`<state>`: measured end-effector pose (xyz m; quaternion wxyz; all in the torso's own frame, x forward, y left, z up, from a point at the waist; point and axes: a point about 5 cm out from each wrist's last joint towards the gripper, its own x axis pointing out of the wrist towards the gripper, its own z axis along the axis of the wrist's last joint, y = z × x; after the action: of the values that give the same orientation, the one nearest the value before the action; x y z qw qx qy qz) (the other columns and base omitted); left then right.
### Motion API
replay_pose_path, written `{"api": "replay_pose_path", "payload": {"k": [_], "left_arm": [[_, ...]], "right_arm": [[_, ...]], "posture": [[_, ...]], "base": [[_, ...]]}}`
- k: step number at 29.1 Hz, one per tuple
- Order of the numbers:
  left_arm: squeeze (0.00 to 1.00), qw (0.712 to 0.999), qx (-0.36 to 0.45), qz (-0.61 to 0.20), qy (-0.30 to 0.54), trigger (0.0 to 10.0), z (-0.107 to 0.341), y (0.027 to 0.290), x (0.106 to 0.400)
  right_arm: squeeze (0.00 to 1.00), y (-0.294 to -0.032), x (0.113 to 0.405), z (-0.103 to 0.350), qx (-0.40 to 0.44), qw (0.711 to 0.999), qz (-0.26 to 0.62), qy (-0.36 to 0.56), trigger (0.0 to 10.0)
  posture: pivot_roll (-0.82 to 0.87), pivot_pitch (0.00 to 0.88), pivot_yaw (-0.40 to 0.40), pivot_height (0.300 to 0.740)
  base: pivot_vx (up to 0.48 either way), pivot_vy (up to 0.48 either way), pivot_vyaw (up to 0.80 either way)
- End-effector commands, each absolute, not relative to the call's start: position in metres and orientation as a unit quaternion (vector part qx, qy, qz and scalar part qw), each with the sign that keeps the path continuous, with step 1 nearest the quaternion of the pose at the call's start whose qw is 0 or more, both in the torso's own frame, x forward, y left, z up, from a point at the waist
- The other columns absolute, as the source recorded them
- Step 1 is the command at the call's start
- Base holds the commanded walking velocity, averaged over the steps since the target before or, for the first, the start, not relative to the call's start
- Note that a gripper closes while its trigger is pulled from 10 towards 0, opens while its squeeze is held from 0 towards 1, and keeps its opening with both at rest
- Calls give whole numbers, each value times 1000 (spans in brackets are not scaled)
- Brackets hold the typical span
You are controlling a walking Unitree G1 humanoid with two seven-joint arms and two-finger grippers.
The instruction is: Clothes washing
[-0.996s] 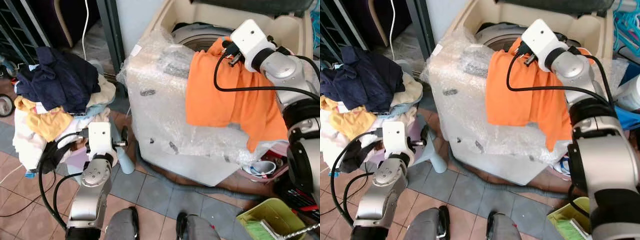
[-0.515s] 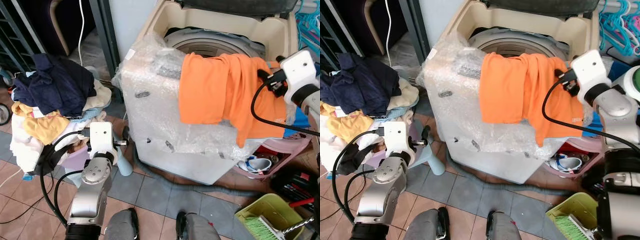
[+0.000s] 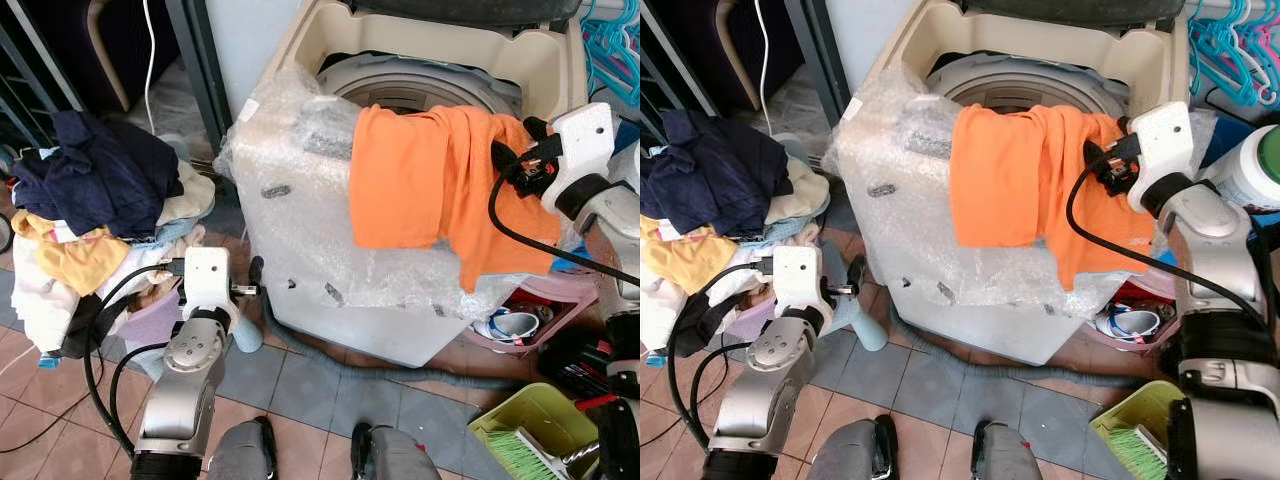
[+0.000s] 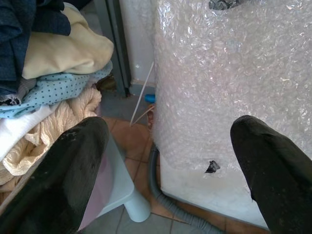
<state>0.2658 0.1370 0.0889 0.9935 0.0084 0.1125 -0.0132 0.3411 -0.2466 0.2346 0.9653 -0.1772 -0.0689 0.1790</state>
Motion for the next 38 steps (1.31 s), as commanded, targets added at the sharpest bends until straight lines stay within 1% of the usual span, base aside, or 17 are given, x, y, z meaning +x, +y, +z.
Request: {"api": "replay_pose_path", "payload": {"k": [1,3,4,5,6,9,14,20,22,24,27,30,33,35,36,37,38], "left_arm": [[0,994,13,-8,112,10000,90,138,264],[0,994,13,-8,112,10000,90,138,265],[0,994,13,-9,112,10000,90,138,266],[0,994,13,-9,112,10000,90,138,266],[0,994,13,-10,112,10000,90,138,266],[0,993,15,-14,112,10000,90,137,267],[0,993,15,-14,114,10000,90,135,268],[0,993,15,-15,117,10000,88,133,270],[0,993,15,-14,116,10000,89,132,271],[0,993,14,-10,115,10000,89,133,271],[0,993,14,-8,117,10000,88,135,270],[0,993,15,-7,118,10000,88,135,271],[0,993,16,-8,117,10000,89,135,273],[0,993,17,-10,116,10000,90,134,275],[0,994,17,-9,112,10000,91,133,276],[0,994,17,-9,111,10000,92,133,277],[0,994,16,-5,109,10000,92,134,277]], "right_arm": [[0,-234,338,231,-171,960,213,-62,10000],[0,-230,336,224,-170,959,223,-45,10000],[0,-228,337,210,-179,960,218,-5,10000],[0,-228,337,210,-179,960,218,-5,10000],[0,-226,337,199,-186,960,209,19,0],[0,-220,336,183,-183,960,207,50,0],[0,-218,337,169,-202,954,198,97,0],[0,-213,357,177,-212,957,175,96,0],[0,-205,368,184,-203,959,177,88,0],[0,-200,377,188,-192,961,179,86,0],[0,-199,383,193,-187,963,176,83,0],[0,-197,396,209,-171,969,164,72,0],[0,-195,408,232,-177,972,144,45,0],[0,-194,415,255,-187,975,120,6,0],[0,-194,419,295,-187,976,85,-73,0],[0,-193,419,305,-185,975,76,-95,0],[0,-192,416,343,-165,970,57,-170,0]], "posture": [[-44,130,30,740],[-43,129,30,740],[-46,128,32,740],[-46,128,32,740],[-46,127,34,740],[-45,126,34,740],[-46,122,32,740],[-49,116,17,740],[-41,109,6,740],[-40,112,13,740],[-37,111,19,740],[-37,110,21,740],[-37,110,23,740],[-37,122,26,740],[-36,123,26,740],[-36,123,26,740],[-28,111,23,740]], "base": [[0,0,0],[0,0,0],[0,0,0],[0,0,0],[0,0,0],[0,0,0],[0,0,0],[0,0,0],[0,0,0],[0,0,0],[0,0,0],[0,0,0],[0,0,0],[0,0,0],[0,0,0],[0,0,0],[0,0,0]]}}
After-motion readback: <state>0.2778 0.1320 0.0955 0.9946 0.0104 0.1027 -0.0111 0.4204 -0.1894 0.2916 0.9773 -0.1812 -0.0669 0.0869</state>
